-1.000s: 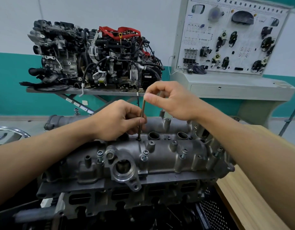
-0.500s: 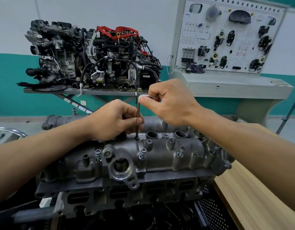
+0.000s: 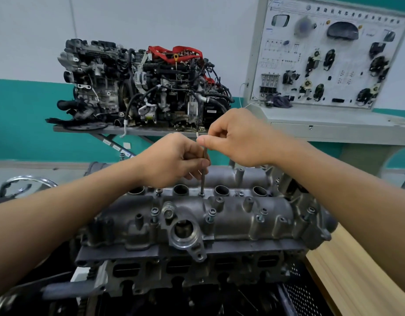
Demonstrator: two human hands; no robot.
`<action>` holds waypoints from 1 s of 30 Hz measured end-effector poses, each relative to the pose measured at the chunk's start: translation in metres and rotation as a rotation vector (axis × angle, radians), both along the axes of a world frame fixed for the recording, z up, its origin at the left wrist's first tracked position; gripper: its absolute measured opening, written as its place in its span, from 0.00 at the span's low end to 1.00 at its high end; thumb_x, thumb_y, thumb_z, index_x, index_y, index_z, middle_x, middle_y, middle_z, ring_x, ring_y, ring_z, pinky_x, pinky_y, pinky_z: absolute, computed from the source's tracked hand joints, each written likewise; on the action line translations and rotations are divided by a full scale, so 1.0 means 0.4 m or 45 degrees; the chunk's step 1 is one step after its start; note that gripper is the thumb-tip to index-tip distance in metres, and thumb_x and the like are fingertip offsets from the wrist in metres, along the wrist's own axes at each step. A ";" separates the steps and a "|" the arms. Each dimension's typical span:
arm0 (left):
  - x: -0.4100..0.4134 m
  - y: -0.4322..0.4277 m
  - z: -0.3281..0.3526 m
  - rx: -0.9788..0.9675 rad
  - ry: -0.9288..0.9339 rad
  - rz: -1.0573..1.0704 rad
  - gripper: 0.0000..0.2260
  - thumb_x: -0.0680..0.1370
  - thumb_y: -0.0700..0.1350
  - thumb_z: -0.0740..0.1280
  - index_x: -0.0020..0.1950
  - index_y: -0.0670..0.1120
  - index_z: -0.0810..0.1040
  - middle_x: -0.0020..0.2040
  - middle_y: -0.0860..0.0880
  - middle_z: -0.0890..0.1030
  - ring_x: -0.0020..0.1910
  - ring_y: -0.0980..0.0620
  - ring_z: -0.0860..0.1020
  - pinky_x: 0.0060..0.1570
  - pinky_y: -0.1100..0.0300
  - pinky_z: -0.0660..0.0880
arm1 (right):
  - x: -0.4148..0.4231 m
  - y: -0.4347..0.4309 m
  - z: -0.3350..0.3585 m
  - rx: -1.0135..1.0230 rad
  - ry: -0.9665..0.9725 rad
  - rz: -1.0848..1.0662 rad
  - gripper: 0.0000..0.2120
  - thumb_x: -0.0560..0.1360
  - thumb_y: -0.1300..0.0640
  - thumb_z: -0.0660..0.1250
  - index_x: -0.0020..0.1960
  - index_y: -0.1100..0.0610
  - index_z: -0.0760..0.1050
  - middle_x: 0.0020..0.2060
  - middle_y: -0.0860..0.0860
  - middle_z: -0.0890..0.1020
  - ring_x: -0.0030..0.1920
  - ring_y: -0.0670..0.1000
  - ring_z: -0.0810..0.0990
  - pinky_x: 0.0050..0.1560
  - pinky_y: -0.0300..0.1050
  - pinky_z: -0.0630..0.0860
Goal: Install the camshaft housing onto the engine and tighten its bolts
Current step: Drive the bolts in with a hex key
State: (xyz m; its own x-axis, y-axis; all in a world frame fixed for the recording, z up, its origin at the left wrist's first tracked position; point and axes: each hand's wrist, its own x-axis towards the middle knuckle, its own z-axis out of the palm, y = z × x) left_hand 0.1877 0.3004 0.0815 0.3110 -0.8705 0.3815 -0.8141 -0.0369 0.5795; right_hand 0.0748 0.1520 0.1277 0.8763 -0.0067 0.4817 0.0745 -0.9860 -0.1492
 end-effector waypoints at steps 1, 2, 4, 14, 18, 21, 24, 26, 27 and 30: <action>0.000 -0.002 0.001 0.002 0.012 -0.003 0.06 0.80 0.40 0.69 0.48 0.39 0.84 0.39 0.50 0.87 0.39 0.53 0.86 0.43 0.61 0.82 | 0.003 -0.002 0.003 -0.001 0.040 0.025 0.25 0.79 0.46 0.67 0.30 0.60 0.73 0.21 0.48 0.68 0.24 0.47 0.64 0.26 0.39 0.63; 0.000 -0.003 0.001 0.002 0.023 -0.010 0.06 0.80 0.40 0.69 0.48 0.39 0.84 0.39 0.49 0.87 0.40 0.52 0.86 0.43 0.61 0.82 | 0.004 -0.003 0.006 -0.022 0.065 0.040 0.25 0.80 0.47 0.66 0.30 0.61 0.72 0.22 0.50 0.67 0.25 0.47 0.63 0.27 0.41 0.63; 0.002 -0.004 -0.001 -0.010 0.047 -0.022 0.05 0.80 0.39 0.69 0.49 0.38 0.84 0.40 0.48 0.87 0.41 0.51 0.86 0.42 0.64 0.81 | 0.006 -0.005 0.012 -0.078 0.090 0.060 0.24 0.80 0.47 0.66 0.32 0.63 0.73 0.24 0.53 0.69 0.26 0.47 0.63 0.28 0.43 0.64; 0.009 -0.010 -0.007 -0.117 0.135 -0.057 0.08 0.81 0.40 0.68 0.48 0.36 0.83 0.40 0.44 0.87 0.41 0.45 0.86 0.43 0.57 0.83 | 0.021 -0.028 0.010 0.024 0.060 0.136 0.22 0.81 0.50 0.66 0.34 0.63 0.74 0.23 0.46 0.67 0.25 0.45 0.65 0.28 0.35 0.64; -0.005 -0.025 0.054 -0.439 0.333 -0.072 0.07 0.81 0.38 0.65 0.50 0.37 0.82 0.39 0.47 0.86 0.39 0.50 0.85 0.38 0.57 0.82 | 0.011 -0.028 0.068 0.302 -0.275 0.209 0.21 0.82 0.54 0.64 0.34 0.65 0.72 0.20 0.43 0.66 0.22 0.43 0.63 0.26 0.30 0.61; 0.000 -0.006 0.084 -0.392 0.312 -0.077 0.06 0.80 0.40 0.67 0.49 0.39 0.82 0.41 0.46 0.87 0.42 0.48 0.86 0.41 0.57 0.84 | 0.016 -0.003 0.087 0.312 -0.291 0.260 0.20 0.82 0.55 0.65 0.33 0.60 0.72 0.23 0.43 0.66 0.24 0.42 0.63 0.27 0.31 0.61; 0.033 0.066 0.065 -0.240 0.198 -0.044 0.11 0.76 0.48 0.68 0.49 0.41 0.84 0.42 0.47 0.87 0.40 0.48 0.87 0.41 0.56 0.84 | 0.033 0.029 0.050 0.300 -0.174 0.288 0.19 0.82 0.55 0.65 0.38 0.68 0.76 0.23 0.43 0.67 0.24 0.43 0.64 0.27 0.31 0.61; 0.044 0.108 0.042 -0.180 0.163 0.003 0.12 0.74 0.51 0.68 0.49 0.44 0.84 0.42 0.47 0.87 0.39 0.48 0.87 0.41 0.56 0.84 | 0.052 0.052 0.021 0.275 -0.135 0.311 0.19 0.82 0.55 0.65 0.39 0.68 0.78 0.22 0.42 0.67 0.24 0.42 0.66 0.28 0.31 0.63; 0.048 0.121 0.028 -0.176 0.204 0.019 0.12 0.74 0.50 0.68 0.49 0.44 0.84 0.42 0.47 0.87 0.39 0.47 0.86 0.40 0.56 0.84 | 0.063 0.064 0.010 0.265 -0.127 0.328 0.18 0.82 0.56 0.65 0.38 0.67 0.78 0.22 0.43 0.68 0.25 0.42 0.66 0.29 0.31 0.63; 0.050 0.141 -0.002 -0.237 0.360 0.049 0.10 0.75 0.48 0.68 0.49 0.43 0.83 0.43 0.44 0.87 0.38 0.45 0.86 0.37 0.57 0.84 | 0.089 0.091 -0.003 0.277 -0.137 0.368 0.19 0.81 0.56 0.65 0.36 0.66 0.76 0.24 0.43 0.68 0.26 0.43 0.66 0.31 0.33 0.64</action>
